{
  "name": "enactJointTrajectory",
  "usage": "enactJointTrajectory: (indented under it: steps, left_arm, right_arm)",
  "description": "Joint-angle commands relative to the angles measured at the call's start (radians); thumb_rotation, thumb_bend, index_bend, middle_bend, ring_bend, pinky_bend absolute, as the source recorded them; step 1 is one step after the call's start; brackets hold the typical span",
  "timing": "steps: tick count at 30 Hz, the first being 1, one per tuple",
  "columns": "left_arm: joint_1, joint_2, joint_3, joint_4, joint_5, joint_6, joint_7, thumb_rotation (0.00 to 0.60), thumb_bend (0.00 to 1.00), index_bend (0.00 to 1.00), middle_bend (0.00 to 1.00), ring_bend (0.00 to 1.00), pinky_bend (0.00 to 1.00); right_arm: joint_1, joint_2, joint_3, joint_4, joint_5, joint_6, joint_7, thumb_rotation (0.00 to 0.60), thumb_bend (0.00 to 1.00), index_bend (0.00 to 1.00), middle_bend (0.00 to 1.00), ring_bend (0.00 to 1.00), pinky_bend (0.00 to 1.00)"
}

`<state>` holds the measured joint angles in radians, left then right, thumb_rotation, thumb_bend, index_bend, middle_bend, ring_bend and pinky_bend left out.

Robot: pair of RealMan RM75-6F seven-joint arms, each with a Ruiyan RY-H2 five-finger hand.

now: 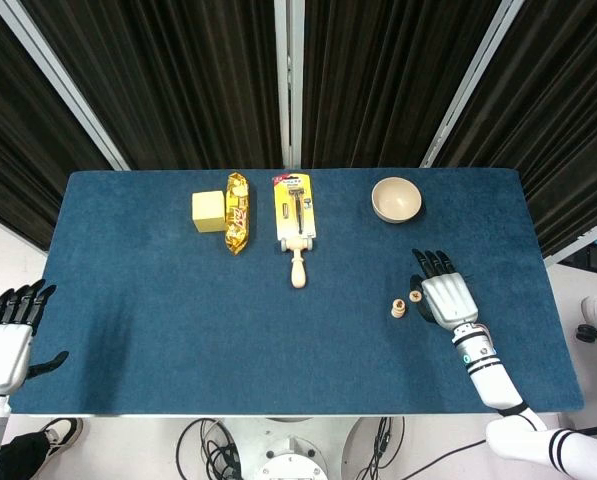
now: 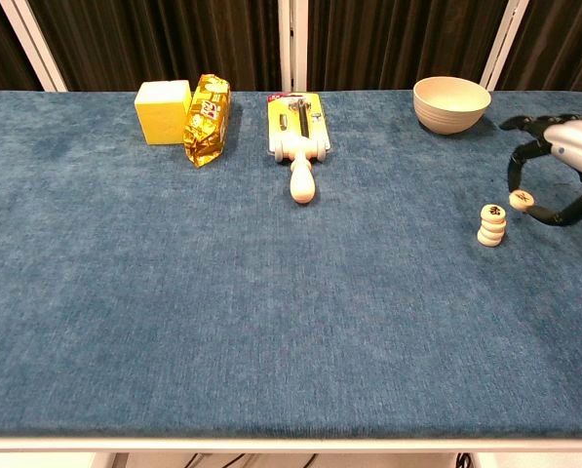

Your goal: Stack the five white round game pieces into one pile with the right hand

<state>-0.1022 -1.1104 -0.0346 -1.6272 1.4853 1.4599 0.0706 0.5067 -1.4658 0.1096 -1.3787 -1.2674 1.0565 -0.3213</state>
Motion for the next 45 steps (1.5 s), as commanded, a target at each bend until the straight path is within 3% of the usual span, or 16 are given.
enactJointTrajectory:
  steps: [1,15,45]
  left_arm:
    - [0.000,0.001,0.001,0.000,0.000,0.000,0.001,0.600,0.13,0.08,0.00,0.00,0.00]
    - [-0.001,0.007,0.003,0.001,0.002,-0.005,-0.019,0.600,0.14,0.08,0.00,0.00,0.00]
    - [0.001,0.010,0.002,0.000,0.004,0.001,-0.026,0.600,0.14,0.08,0.00,0.00,0.00]
  right_arm:
    - [0.022,0.038,0.009,-0.061,0.000,-0.021,-0.038,0.600,0.33,0.54,0.03,0.00,0.00]
    - [0.058,0.068,0.004,-0.157,0.075,-0.064,-0.156,0.600,0.33,0.54,0.03,0.00,0.00]
    - [0.075,0.065,-0.019,-0.171,0.107,-0.067,-0.158,0.600,0.30,0.49,0.03,0.00,0.00]
